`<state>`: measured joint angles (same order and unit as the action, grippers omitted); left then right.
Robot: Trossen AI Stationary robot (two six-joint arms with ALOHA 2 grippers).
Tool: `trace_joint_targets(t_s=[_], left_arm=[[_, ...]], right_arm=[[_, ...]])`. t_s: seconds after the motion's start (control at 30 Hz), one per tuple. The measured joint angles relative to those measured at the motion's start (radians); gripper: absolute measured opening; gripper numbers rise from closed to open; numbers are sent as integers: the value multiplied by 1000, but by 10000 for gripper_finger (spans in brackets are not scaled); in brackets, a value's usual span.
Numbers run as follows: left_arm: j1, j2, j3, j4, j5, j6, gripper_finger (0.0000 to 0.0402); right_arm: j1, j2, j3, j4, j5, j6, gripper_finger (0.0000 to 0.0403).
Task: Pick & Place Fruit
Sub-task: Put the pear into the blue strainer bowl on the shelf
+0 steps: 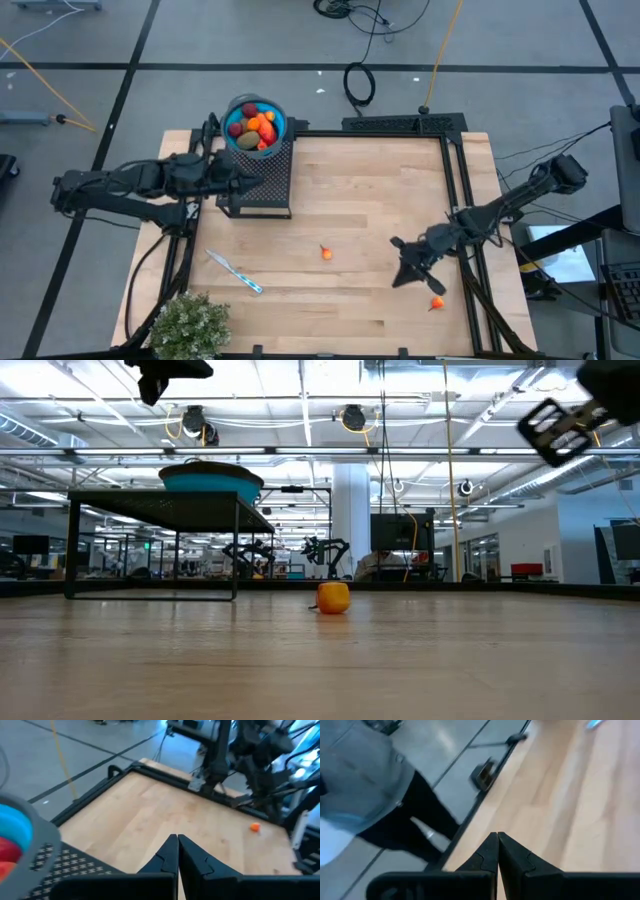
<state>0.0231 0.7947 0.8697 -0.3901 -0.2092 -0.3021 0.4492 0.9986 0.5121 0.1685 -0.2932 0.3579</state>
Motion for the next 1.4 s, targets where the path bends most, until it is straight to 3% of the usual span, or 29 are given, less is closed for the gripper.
trace_joint_targets(t_s=[0.33,0.6,1.0,1.17,1.4], left_arm=[[-84,-98,-163,156,1,6,6],[-127,-129,-210,174,-32,5,4],[-197,-202,-287,239,-80,50,3],[-220,-246,-300,237,-81,38,6],[-249,-280,-300,238,-81,38,6]], right_arm=[[219,-15,3,-87,2,177,0],[352,-8,173,-502,92,179,0],[457,201,420,-863,105,171,0],[465,294,436,-884,30,128,0],[448,373,436,-940,26,164,23]])
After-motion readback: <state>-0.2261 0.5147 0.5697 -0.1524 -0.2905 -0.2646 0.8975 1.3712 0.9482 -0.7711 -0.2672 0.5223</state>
